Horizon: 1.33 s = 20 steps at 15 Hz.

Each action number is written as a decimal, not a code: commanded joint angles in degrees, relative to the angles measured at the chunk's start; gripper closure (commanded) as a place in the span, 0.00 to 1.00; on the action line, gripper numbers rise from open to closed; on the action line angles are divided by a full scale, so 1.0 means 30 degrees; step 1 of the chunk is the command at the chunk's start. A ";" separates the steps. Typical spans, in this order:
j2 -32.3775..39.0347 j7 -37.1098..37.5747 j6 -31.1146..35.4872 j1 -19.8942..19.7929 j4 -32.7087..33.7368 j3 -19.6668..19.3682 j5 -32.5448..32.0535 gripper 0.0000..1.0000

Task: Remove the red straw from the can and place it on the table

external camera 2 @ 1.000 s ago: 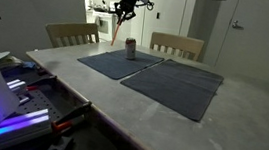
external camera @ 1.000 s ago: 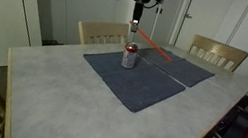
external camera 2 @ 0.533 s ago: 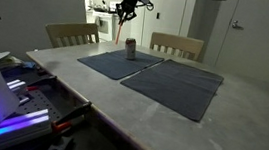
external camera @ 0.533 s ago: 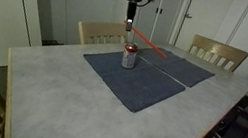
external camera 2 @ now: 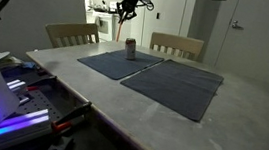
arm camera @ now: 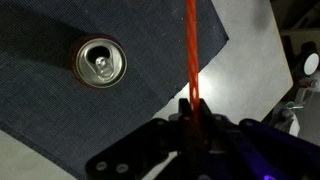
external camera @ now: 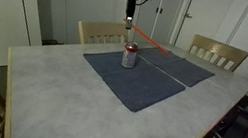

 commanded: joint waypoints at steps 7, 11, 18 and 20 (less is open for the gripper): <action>0.1783 -0.0017 -0.2774 -0.0080 0.3094 0.0382 -0.0197 0.59; 0.2024 -0.0004 -0.2950 -0.0087 0.3626 0.0416 -0.0169 0.29; 0.0012 -0.0873 0.0247 -0.0058 0.2416 0.0323 -0.0538 0.00; -0.0539 -0.0745 0.1120 -0.0120 0.2158 0.0304 -0.0383 0.00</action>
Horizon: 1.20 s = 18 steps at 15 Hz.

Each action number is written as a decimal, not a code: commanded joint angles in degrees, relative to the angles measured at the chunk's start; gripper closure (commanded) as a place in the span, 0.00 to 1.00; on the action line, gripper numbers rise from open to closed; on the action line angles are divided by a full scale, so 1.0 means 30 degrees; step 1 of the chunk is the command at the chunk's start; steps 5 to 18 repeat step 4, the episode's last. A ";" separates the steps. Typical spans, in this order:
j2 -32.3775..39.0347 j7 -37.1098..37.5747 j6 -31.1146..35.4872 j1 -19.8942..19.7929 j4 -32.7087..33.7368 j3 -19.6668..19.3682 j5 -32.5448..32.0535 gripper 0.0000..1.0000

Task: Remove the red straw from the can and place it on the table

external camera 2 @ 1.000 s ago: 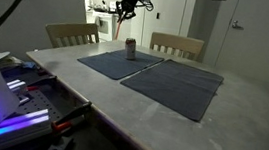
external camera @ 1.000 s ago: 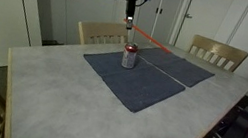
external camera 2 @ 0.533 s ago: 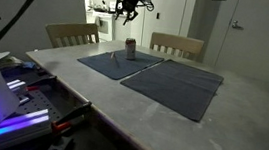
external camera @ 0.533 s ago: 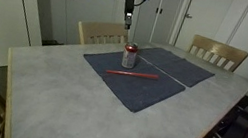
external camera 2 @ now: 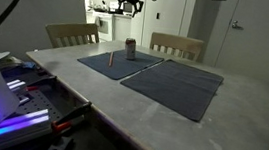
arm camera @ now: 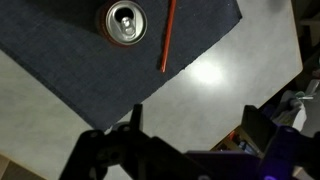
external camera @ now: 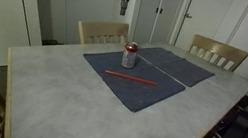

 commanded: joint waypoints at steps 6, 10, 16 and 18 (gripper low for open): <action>-0.1967 -0.0004 0.2378 -0.0202 -0.1372 0.0060 -0.0180 0.00; -0.1967 -0.0004 0.2378 -0.0202 -0.1372 0.0060 -0.0180 0.00; -0.1967 -0.0004 0.2378 -0.0202 -0.1372 0.0060 -0.0180 0.00; -0.1967 -0.0004 0.2378 -0.0202 -0.1372 0.0060 -0.0180 0.00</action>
